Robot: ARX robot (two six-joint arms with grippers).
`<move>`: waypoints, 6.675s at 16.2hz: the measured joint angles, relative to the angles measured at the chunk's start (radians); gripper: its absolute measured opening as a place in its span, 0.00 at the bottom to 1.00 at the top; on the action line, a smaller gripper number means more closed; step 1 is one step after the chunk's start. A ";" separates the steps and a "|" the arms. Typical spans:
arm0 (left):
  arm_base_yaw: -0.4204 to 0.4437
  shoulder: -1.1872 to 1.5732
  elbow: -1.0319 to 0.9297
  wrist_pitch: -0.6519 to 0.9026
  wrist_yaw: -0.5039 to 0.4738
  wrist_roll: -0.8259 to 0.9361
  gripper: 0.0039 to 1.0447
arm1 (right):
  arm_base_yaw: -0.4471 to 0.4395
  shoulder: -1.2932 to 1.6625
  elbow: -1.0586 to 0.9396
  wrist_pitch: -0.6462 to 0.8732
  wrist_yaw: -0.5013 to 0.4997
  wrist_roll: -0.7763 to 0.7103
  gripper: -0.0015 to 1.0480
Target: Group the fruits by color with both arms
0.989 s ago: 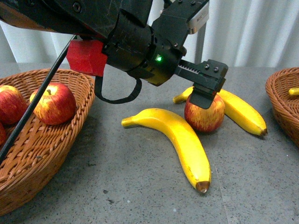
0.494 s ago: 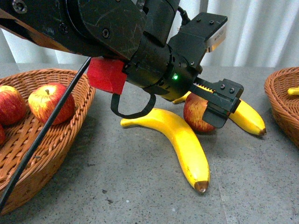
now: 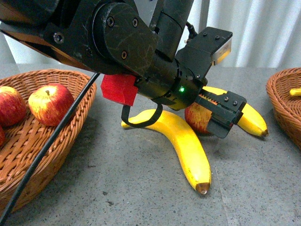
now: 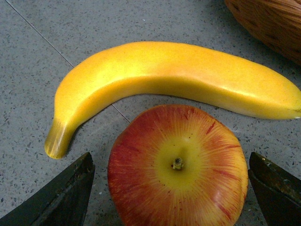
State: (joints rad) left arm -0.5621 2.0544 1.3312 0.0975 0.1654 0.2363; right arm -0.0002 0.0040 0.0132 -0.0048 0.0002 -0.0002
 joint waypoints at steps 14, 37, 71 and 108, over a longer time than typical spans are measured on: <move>-0.003 -0.332 -0.138 0.022 -0.151 0.000 0.62 | 0.000 0.000 0.000 0.000 0.000 0.000 0.94; 0.301 -1.149 -0.783 -0.096 -0.481 -0.334 0.94 | 0.000 0.000 0.000 0.000 0.000 0.000 0.94; 0.561 -2.014 -1.284 -0.105 -0.166 -0.234 0.01 | 0.000 0.000 0.000 0.000 0.000 0.000 0.94; 0.562 -2.045 -1.316 -0.102 -0.166 -0.236 0.94 | 0.232 1.049 0.711 0.423 -0.141 0.084 0.94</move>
State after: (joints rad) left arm -0.0002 0.0090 0.0154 -0.0048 -0.0002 0.0006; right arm 0.2314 1.0534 0.7242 0.4179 -0.1406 0.0841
